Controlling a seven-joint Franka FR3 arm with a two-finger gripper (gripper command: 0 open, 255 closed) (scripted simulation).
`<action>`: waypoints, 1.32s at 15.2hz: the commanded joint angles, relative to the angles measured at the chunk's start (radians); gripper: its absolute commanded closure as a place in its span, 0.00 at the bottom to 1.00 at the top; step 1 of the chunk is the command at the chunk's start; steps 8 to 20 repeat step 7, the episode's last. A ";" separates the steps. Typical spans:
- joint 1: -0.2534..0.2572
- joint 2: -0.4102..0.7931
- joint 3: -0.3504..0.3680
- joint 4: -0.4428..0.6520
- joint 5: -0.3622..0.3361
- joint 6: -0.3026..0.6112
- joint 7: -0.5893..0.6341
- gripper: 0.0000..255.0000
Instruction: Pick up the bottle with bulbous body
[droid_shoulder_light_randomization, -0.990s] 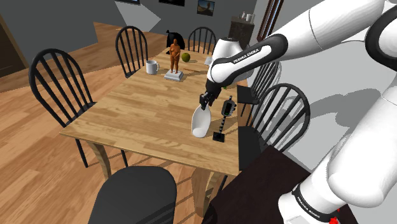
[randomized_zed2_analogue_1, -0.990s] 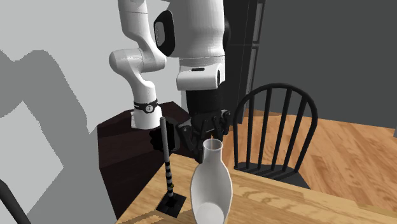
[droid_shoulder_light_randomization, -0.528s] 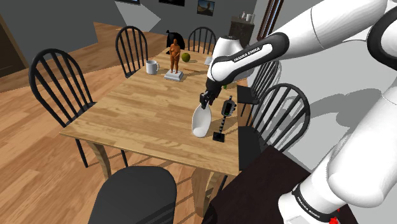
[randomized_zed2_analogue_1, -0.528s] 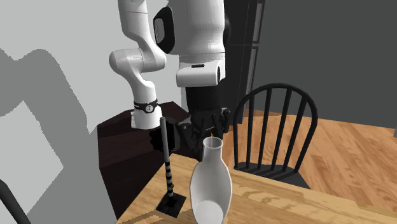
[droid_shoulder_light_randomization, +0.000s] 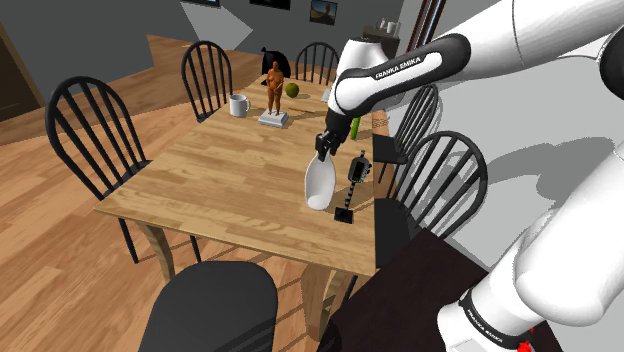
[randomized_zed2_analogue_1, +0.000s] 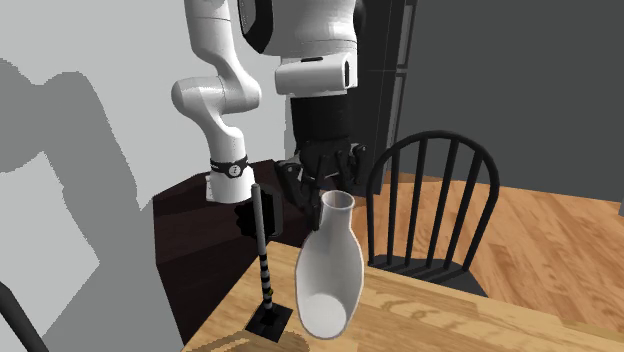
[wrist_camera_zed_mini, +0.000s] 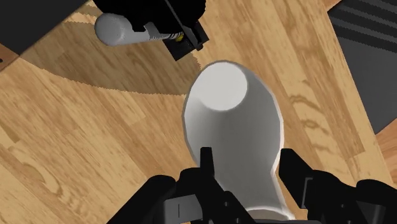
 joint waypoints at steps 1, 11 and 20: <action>-0.001 -0.016 -0.001 0.012 -0.001 -0.027 -0.001 1.00; -0.001 -0.041 -0.001 0.041 -0.003 -0.082 0.001 1.00; -0.001 -0.041 -0.001 0.041 -0.003 -0.082 0.001 1.00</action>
